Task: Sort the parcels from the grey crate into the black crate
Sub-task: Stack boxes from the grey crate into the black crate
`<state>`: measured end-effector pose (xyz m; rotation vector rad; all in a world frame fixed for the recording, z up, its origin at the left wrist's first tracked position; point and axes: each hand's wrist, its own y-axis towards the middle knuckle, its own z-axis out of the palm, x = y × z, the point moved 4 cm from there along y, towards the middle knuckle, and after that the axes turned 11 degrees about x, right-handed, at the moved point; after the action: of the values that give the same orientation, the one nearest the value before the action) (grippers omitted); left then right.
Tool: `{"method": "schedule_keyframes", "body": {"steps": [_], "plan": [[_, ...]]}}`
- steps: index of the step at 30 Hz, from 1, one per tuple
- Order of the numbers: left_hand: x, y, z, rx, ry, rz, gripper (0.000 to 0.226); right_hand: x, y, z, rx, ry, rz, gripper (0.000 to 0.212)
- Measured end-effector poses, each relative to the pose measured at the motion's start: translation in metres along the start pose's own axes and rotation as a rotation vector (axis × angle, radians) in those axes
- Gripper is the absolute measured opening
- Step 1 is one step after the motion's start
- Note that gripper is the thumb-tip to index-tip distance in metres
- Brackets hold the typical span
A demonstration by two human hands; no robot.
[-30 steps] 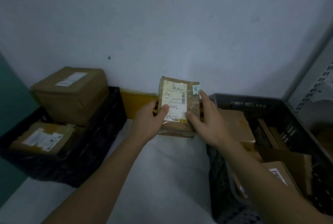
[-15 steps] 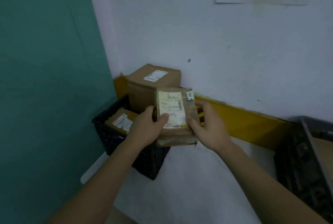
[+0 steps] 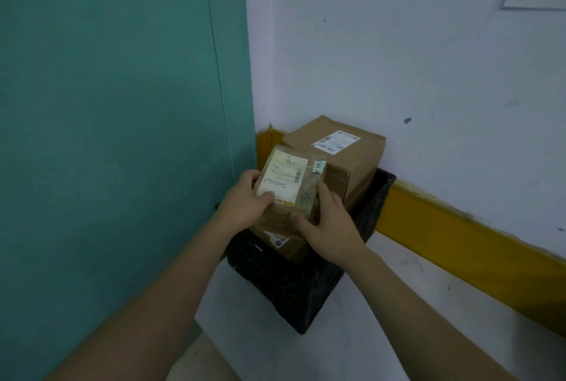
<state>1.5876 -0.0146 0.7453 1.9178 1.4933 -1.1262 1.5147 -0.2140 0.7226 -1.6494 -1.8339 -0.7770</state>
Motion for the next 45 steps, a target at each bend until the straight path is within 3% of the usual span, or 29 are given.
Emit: {"method": "schedule_keyframes", "body": {"steps": [8,18,23,26,33,38,45], "plan": [[0.039,0.047,-0.018,0.020,0.028,-0.061,0.048,-0.012,0.040,0.063,-0.010,0.012,0.033,0.098],[0.076,0.104,-0.029,0.270,0.140,-0.036,0.056,-0.015,0.050,0.094,-0.121,-0.033,0.169,0.083],[0.093,0.123,-0.038,0.348,0.212,-0.007,0.080,-0.002,0.058,0.108,-0.111,-0.075,0.204,0.082],[0.092,0.126,-0.039,0.377,0.284,0.051,0.072,0.001,0.061,0.107,-0.135,-0.104,0.224,0.087],[0.086,0.127,-0.039,0.343,0.566,0.165,0.078,-0.001,0.060,0.105,-0.116,-0.324,0.262,0.089],[0.069,0.122,-0.037,0.218,0.667,0.287,0.079,0.000,0.048,0.085,-0.173,-0.429,0.297,0.087],[0.013,0.089,0.025,0.217,0.763,0.498,0.075,-0.020,-0.011,0.045,-0.180,-0.677,0.503,0.088]]}}
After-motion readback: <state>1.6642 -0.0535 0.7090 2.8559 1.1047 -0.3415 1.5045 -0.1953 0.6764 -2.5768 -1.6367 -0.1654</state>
